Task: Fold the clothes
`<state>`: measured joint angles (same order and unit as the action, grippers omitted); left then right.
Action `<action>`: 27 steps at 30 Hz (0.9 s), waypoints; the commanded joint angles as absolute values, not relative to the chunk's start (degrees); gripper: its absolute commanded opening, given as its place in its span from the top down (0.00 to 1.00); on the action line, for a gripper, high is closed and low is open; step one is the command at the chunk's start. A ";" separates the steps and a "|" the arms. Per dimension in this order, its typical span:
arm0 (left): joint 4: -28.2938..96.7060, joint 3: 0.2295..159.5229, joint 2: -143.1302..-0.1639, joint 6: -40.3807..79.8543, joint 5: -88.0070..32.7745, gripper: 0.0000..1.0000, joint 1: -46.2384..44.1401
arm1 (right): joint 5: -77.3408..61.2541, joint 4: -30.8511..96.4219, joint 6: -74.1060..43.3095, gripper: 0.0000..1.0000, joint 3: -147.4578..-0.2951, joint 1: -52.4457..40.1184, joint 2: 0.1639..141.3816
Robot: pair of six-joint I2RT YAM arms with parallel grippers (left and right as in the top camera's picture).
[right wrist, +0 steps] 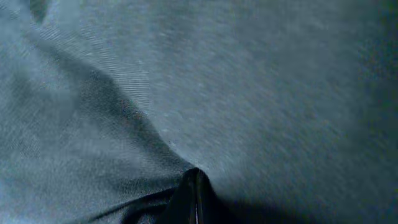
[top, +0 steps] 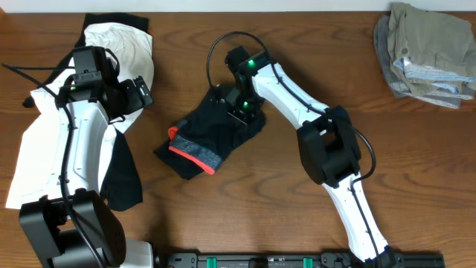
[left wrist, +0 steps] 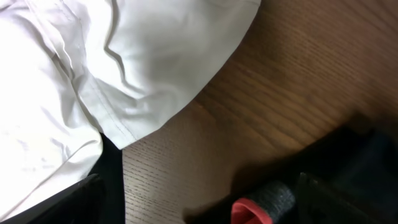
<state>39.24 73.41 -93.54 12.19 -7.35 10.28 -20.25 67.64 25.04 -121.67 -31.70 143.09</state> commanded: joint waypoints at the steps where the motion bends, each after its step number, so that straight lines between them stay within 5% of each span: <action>1: 39.38 73.34 -94.24 11.64 -7.75 0.02 10.15 | -12.75 66.28 23.81 0.99 -121.21 -26.81 145.73; 8: 39.35 73.34 -94.26 11.64 -7.75 0.02 10.15 | -4.82 59.92 23.79 0.93 -121.34 -18.35 145.73; 13: 38.92 73.34 -94.26 11.64 -7.77 0.02 9.82 | -7.42 62.61 18.68 0.42 -126.67 -13.52 145.60; 15: 38.35 73.34 -94.26 11.64 -7.77 0.02 9.37 | -11.77 66.94 17.10 0.30 -131.20 -12.40 145.49; 20: 36.49 73.34 -94.26 11.38 -7.73 0.02 7.97 | -21.10 78.54 17.41 0.25 -144.51 -12.23 145.05; 27: 35.77 73.34 -94.26 10.98 -6.76 0.02 8.05 | -17.10 85.86 18.83 0.24 -151.37 -19.00 144.99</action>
<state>35.86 73.41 -93.54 11.92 -7.49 7.92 -17.10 84.60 18.61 -150.67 -15.03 145.32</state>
